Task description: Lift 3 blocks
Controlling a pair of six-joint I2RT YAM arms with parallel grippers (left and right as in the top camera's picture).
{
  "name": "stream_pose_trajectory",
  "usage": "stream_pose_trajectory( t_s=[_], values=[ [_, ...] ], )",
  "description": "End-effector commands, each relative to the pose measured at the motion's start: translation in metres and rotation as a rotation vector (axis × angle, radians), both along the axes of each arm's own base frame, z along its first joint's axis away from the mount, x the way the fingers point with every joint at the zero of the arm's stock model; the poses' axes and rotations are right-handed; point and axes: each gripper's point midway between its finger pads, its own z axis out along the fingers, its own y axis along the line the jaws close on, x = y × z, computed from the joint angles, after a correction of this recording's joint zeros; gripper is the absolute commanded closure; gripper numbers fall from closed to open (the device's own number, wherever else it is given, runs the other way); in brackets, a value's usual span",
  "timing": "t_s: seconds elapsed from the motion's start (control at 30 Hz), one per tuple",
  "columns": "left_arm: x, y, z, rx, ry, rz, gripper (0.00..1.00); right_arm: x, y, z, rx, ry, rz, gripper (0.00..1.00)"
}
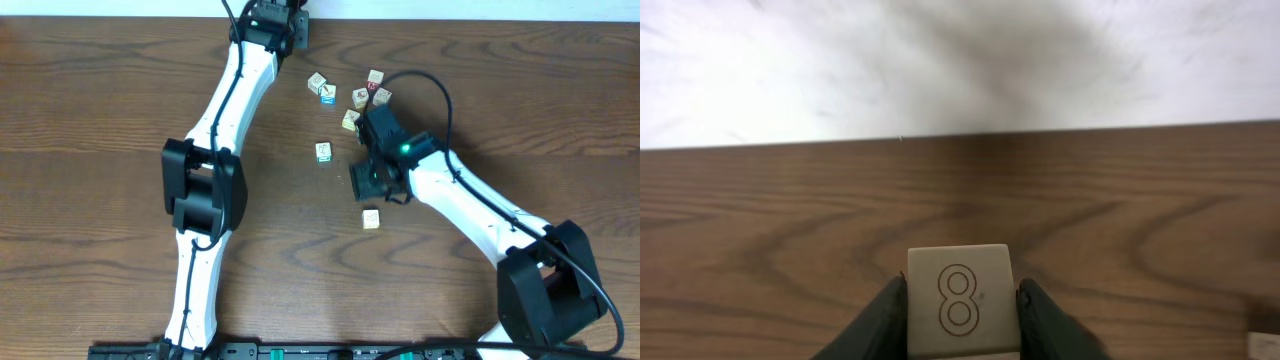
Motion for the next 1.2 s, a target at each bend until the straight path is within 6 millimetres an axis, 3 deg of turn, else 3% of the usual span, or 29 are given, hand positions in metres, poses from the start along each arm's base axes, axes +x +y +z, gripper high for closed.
stream_pose_trajectory(
  t_s=[0.0,0.2,0.33,0.5,0.8,1.0,1.17],
  values=[
    [-0.009,0.004,0.067,-0.012,-0.096,0.007,0.93,0.023,0.004,0.043,0.01,-0.126,0.016,0.34],
    [-0.041,0.014,0.09,0.006,-0.035,0.006,0.93,0.054,-0.037,0.083,-0.029,-0.267,-0.102,0.3],
    [-0.065,0.026,0.111,0.015,-0.005,0.016,0.92,0.068,-0.086,0.091,-0.044,-0.277,-0.192,0.32],
    [-0.093,0.036,0.14,0.016,0.0,0.02,0.93,0.077,-0.125,0.095,0.015,-0.265,-0.234,0.34],
    [-0.135,0.045,0.214,0.025,-0.134,0.051,0.93,0.079,-0.135,0.095,0.04,-0.26,-0.217,0.33],
    [-0.17,0.052,0.243,0.054,-0.19,0.029,0.93,0.078,-0.135,0.094,0.039,-0.257,-0.216,0.33],
    [-0.211,0.072,0.267,0.117,-0.269,0.06,0.93,0.078,-0.134,0.094,0.039,-0.258,-0.213,0.33]
  ],
)
